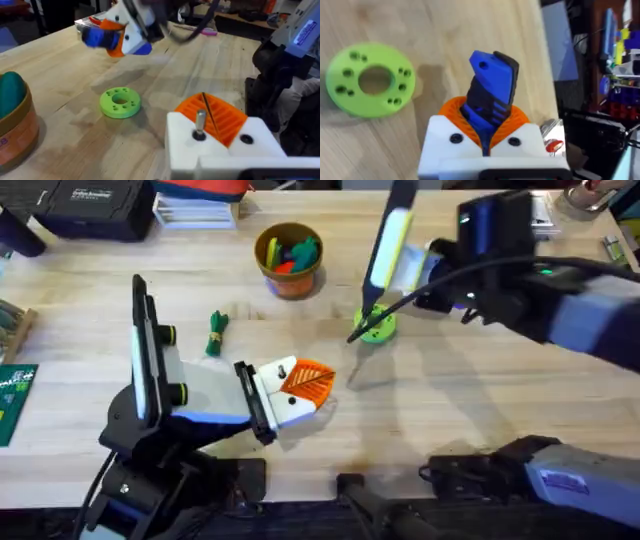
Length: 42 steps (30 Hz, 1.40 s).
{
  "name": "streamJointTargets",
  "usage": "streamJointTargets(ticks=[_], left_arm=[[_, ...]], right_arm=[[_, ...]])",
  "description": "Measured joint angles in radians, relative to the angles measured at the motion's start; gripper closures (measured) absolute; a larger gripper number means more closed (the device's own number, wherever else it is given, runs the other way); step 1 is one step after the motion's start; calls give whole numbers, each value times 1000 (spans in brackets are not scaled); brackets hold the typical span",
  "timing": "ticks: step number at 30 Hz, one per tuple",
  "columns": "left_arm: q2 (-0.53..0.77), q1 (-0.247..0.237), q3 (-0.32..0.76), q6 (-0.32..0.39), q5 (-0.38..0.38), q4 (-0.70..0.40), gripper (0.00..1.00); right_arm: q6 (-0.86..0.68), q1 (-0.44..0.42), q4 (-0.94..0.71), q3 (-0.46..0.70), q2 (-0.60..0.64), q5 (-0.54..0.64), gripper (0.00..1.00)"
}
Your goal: Pick up the gripper from the table and insert it into the empty holder that is missing its gripper. Then pick up a screw, insert it into the mounting hole, and use the screwdriver to tighten it. Finally, clean up the table by picking up the vegetable and placing it into the bucket.
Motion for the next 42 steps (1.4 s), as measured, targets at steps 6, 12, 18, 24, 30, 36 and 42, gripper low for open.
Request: streamJointTargets(ticks=[6, 12, 18, 24, 30, 36, 42], left_arm=[[0, 0, 0, 0, 0, 0, 997], [0, 0, 0, 0, 0, 0, 997], [0, 0, 0, 0, 0, 0, 997], [0, 0, 0, 0, 0, 0, 997], [0, 0, 0, 0, 0, 0, 997], [0, 0, 0, 2, -2, 0, 299], [0, 0, 0, 1, -9, 3, 16]], right_arm=[[-83, -22, 1, 0, 169, 69, 977], [-41, -21, 3, 0, 219, 89, 601], [118, -21, 22, 19, 205, 112, 20], [296, -20, 1, 19, 155, 113, 8], [369, -20, -38, 19, -25, 114, 8], [483, -20, -162, 23, -226, 86, 8], [577, -20, -261, 23, -387, -127, 7]])
